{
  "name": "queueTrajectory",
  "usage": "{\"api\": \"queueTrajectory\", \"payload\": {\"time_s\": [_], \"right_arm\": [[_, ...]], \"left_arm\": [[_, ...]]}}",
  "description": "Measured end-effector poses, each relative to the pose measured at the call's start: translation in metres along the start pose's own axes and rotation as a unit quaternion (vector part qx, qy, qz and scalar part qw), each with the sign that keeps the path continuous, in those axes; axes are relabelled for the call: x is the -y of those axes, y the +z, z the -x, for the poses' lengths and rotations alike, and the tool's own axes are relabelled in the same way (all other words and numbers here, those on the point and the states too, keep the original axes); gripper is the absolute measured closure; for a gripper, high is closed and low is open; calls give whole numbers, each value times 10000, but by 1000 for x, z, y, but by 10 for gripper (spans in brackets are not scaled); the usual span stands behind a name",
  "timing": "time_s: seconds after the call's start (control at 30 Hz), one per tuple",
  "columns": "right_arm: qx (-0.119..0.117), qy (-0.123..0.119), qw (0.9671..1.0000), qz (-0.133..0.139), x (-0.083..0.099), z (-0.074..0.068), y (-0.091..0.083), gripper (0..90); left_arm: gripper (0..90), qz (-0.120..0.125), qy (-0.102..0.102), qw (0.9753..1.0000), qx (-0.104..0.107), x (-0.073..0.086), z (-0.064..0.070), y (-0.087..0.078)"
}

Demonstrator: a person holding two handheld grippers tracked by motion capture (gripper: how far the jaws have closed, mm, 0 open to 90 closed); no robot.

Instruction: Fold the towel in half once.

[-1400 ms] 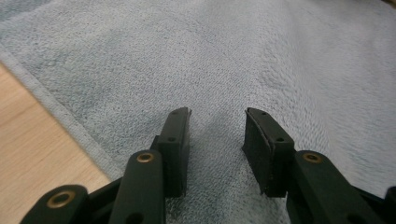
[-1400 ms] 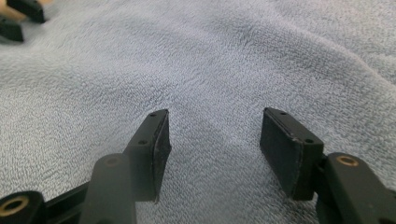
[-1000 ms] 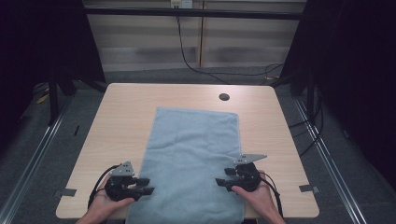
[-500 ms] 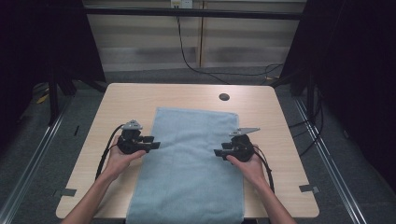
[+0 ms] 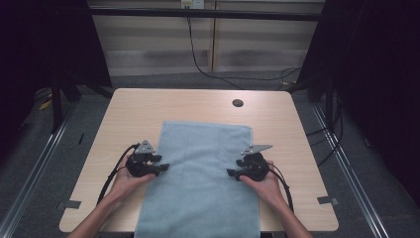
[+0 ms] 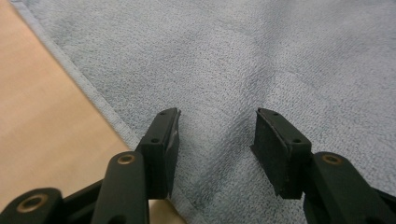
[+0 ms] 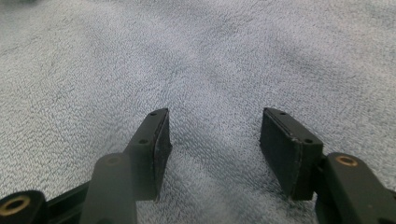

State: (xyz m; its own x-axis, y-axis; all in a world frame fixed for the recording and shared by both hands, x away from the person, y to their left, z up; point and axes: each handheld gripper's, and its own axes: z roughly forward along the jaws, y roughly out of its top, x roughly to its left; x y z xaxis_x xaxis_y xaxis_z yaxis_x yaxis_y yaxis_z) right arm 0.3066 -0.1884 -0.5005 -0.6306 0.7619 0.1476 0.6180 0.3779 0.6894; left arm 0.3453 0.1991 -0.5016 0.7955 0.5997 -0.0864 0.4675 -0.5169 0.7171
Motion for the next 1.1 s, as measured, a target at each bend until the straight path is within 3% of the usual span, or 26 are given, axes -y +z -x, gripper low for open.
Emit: {"api": "queueTrajectory", "payload": {"time_s": [0.1, 0.17, 0.23, 0.37, 0.43, 0.57, 0.67, 0.8, 0.93, 1.1], "right_arm": [[-110, -35, 9999, -88, 9, -10, -9, 432], [-247, -36, 9995, -169, 14, -16, -16, 432], [-338, -48, 9993, -145, 22, -22, -21, 432], [-463, -9, 9989, -111, 36, -34, -33, 432], [-623, 89, 9980, -71, 44, -40, -38, 434], [-667, 14, 9975, -225, 48, -49, -45, 459], [-432, 53, 9990, -61, 33, -32, -46, 446], [-156, 311, 9990, 286, 5, 6, -39, 428], [100, 596, 9978, 257, -10, 37, -23, 399], [389, 521, 9978, 150, -14, 55, -7, 395]], "left_arm": [[502, 91, -83, 9998, 157, 12, 11, -10], [501, 55, -18, 9998, 168, 18, 23, -16], [500, 32, 44, 9998, 173, 24, 34, -22], [491, -10, -19, 9994, 359, 36, 51, -34], [477, -81, -47, 9991, 407, 40, 58, -40], [470, -8, 34, 9988, 481, 48, 64, -45], [480, 59, -36, 9987, 498, 47, 60, -43], [474, 60, 49, 9988, 484, 47, 60, -42], [473, 58, -2, 9985, 546, 46, 58, -43], [470, 49, -139, 9981, 594, 46, 56, -43]]}}
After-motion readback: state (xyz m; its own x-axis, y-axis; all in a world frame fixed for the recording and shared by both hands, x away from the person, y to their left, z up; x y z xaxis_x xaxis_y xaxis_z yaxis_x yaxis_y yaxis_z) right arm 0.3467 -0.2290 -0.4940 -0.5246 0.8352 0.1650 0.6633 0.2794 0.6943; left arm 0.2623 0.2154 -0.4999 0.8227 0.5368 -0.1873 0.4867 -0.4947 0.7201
